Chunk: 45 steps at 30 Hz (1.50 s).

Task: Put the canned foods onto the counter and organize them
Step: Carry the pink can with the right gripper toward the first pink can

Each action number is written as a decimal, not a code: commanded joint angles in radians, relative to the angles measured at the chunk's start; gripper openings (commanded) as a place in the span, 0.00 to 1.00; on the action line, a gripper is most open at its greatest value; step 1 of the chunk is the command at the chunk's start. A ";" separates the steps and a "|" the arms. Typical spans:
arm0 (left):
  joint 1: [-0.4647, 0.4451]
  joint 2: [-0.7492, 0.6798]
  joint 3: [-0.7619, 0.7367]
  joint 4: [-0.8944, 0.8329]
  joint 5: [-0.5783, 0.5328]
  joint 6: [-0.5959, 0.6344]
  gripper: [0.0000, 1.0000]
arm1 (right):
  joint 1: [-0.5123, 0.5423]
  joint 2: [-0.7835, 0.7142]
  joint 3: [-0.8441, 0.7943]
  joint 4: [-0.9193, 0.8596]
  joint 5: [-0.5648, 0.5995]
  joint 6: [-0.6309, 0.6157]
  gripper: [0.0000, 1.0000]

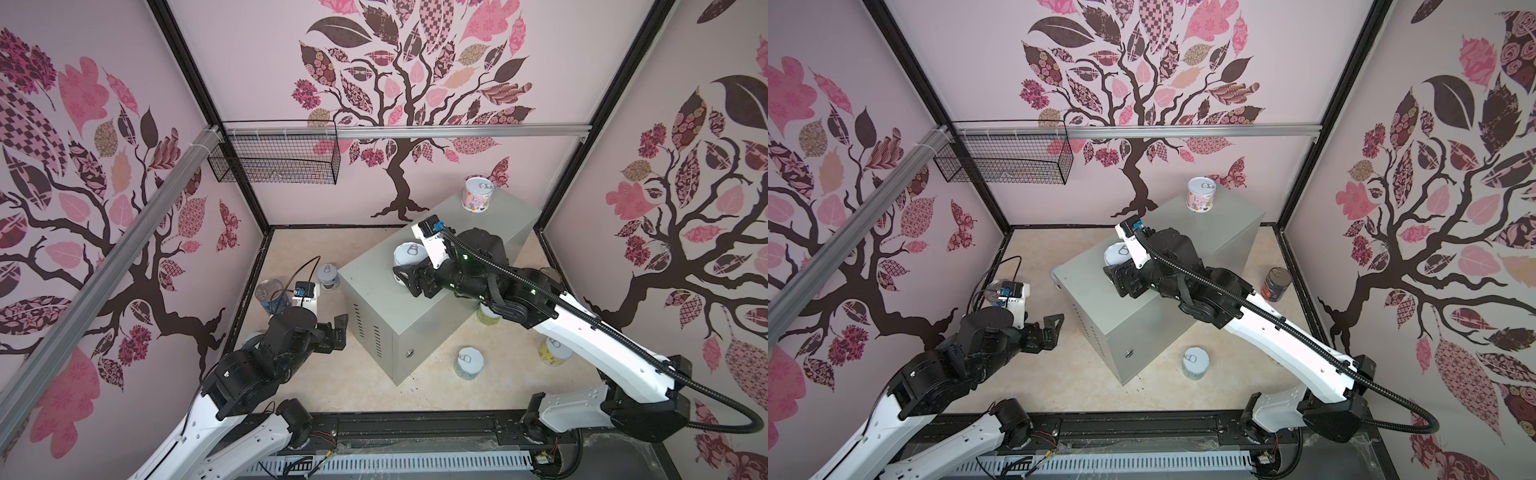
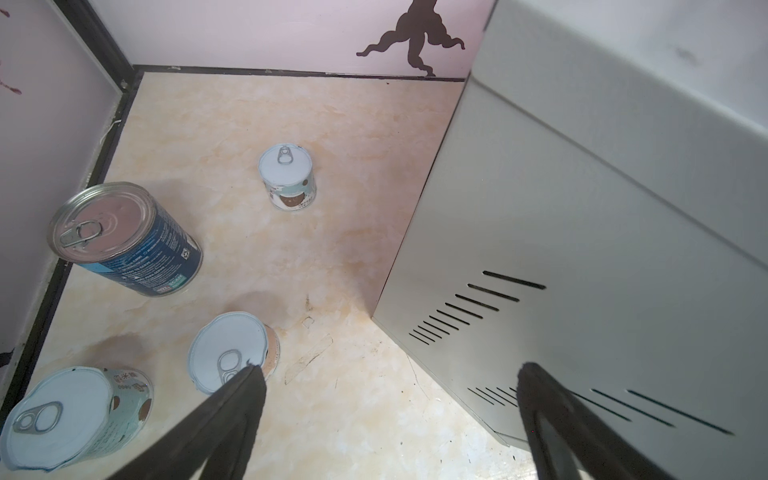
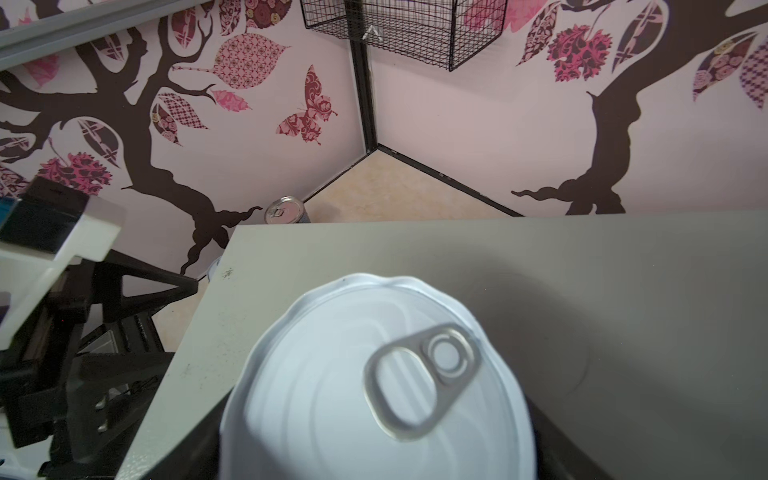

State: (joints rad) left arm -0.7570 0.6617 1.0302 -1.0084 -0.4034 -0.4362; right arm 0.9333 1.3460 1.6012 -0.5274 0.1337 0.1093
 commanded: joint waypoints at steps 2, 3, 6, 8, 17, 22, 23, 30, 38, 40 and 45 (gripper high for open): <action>0.005 -0.019 0.075 -0.022 -0.004 0.020 0.98 | -0.002 -0.070 0.052 -0.020 0.132 0.018 0.70; 0.005 -0.014 0.091 -0.027 -0.001 0.019 0.98 | -0.005 -0.066 0.069 -0.041 0.148 0.019 0.70; 0.005 0.008 0.141 -0.051 0.007 0.022 0.98 | -0.013 -0.059 0.122 -0.101 0.191 0.028 0.70; 0.005 0.018 0.174 -0.060 0.015 0.024 0.98 | -0.038 -0.058 0.152 -0.136 0.210 0.043 0.70; 0.005 0.064 0.294 -0.083 0.045 0.055 0.98 | -0.235 -0.063 0.233 -0.214 0.256 0.056 0.70; 0.005 0.105 0.338 -0.084 0.059 0.077 0.98 | -0.311 -0.037 0.269 -0.224 0.269 0.048 0.70; 0.005 0.111 0.344 -0.082 0.067 0.080 0.98 | -0.341 -0.030 0.276 -0.229 0.252 0.054 0.70; 0.005 0.105 0.346 -0.064 0.086 0.098 0.98 | -0.510 -0.022 0.235 -0.195 0.163 0.076 0.69; 0.005 0.105 0.325 -0.053 0.021 0.132 0.98 | -0.605 0.012 0.189 -0.138 0.110 0.078 0.69; 0.005 0.099 0.312 -0.041 -0.023 0.138 0.98 | -0.610 0.031 0.189 -0.129 0.108 0.073 0.69; 0.005 0.078 0.267 -0.003 -0.103 0.130 0.98 | -0.630 0.065 0.188 -0.108 0.096 0.069 0.69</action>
State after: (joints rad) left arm -0.7570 0.7532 1.3323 -1.0580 -0.4362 -0.3134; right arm 0.3191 1.3987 1.7714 -0.7300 0.2363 0.1822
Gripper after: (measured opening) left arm 0.981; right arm 0.791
